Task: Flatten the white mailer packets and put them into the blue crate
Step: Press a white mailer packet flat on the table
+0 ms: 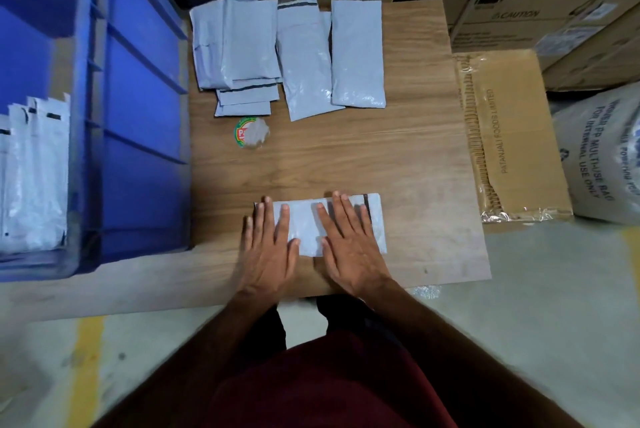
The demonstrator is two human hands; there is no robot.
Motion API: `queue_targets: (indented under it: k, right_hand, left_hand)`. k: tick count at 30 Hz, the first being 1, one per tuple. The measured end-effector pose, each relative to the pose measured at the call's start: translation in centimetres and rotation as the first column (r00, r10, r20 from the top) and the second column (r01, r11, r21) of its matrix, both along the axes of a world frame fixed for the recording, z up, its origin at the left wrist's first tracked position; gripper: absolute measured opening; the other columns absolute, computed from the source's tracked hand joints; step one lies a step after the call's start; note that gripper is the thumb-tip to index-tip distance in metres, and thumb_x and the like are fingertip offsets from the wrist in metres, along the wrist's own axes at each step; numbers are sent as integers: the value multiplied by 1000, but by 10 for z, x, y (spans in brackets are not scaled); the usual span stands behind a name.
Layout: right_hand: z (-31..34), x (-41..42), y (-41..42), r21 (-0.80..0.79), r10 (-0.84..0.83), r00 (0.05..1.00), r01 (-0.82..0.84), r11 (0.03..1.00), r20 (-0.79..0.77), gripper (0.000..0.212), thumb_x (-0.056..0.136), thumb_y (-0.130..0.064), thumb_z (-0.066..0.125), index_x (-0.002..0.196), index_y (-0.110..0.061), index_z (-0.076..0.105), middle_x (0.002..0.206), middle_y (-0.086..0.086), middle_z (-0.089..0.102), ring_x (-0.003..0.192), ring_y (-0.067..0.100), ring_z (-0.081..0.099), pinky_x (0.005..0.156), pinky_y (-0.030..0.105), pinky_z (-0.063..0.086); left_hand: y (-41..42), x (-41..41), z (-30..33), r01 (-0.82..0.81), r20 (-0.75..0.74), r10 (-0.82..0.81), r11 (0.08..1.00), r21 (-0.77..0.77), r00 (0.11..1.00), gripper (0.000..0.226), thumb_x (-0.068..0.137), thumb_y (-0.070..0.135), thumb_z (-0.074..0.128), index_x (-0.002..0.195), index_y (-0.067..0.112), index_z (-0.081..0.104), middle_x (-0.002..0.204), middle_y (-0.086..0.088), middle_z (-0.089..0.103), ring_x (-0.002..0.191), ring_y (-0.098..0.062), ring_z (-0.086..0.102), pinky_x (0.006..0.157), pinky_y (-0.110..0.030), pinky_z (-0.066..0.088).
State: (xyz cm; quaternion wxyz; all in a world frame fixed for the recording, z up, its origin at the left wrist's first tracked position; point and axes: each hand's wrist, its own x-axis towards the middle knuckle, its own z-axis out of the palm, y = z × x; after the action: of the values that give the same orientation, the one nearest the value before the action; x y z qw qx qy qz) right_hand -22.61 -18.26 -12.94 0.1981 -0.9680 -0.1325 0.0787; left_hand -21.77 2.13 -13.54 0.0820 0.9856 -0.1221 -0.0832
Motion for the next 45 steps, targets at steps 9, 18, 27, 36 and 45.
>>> queue_targets:
  k: [9, 18, 27, 36, 45]
  right_hand:
    - [-9, 2, 18, -74, 23, 998, -27, 997, -57, 62, 104, -35, 30, 162, -18, 20, 170, 12, 7, 158, 27, 5, 125, 56, 12]
    - [13, -21, -19, 5, 50, 994, -50, 999, -94, 82, 97, -43, 55, 163, -15, 15, 171, 12, 0, 158, 27, -2, 126, 53, 3]
    - [53, 19, -10, -5, -65, 994, 65, 998, -84, 82, 77, -29, 35, 159, -17, 32, 163, 10, 33, 152, 26, 29, 122, 53, 25]
    - [144, 75, -20, -18, 17, 978, -13, 1000, 208, 75, 83, -13, 44, 158, -18, 34, 162, 8, 36, 152, 24, 28, 123, 52, 22]
    - [217, 129, 46, 0, 40, 923, -43, 999, 383, 70, 87, -11, 35, 158, -19, 35, 162, 7, 37, 152, 24, 30, 123, 49, 19]
  left_hand:
    - [10, 0, -5, 54, -38, -52, 997, 62, 998, 70, 101, 43, 33, 162, 12, 20, 169, -17, 8, 156, -35, 8, 123, -53, 21]
    - [33, 21, 5, 485, -38, -484, 867, 112, 874, 66, 109, 52, 20, 162, 13, 18, 169, -14, 11, 156, -29, 15, 125, -46, 21]
    - [20, 44, 45, 425, -46, -423, 903, 65, 905, 74, 100, 57, 41, 158, 12, 31, 164, -14, 29, 151, -27, 31, 121, -45, 28]
    - [3, 106, 169, 307, 212, -343, 933, 187, 915, 75, 78, 10, 33, 152, 12, 45, 155, -13, 47, 140, -27, 48, 118, -40, 27]
    - [69, 138, 266, 215, 408, -303, 945, 248, 861, 68, 81, 6, 33, 146, 9, 53, 153, -16, 48, 137, -34, 51, 114, -45, 30]
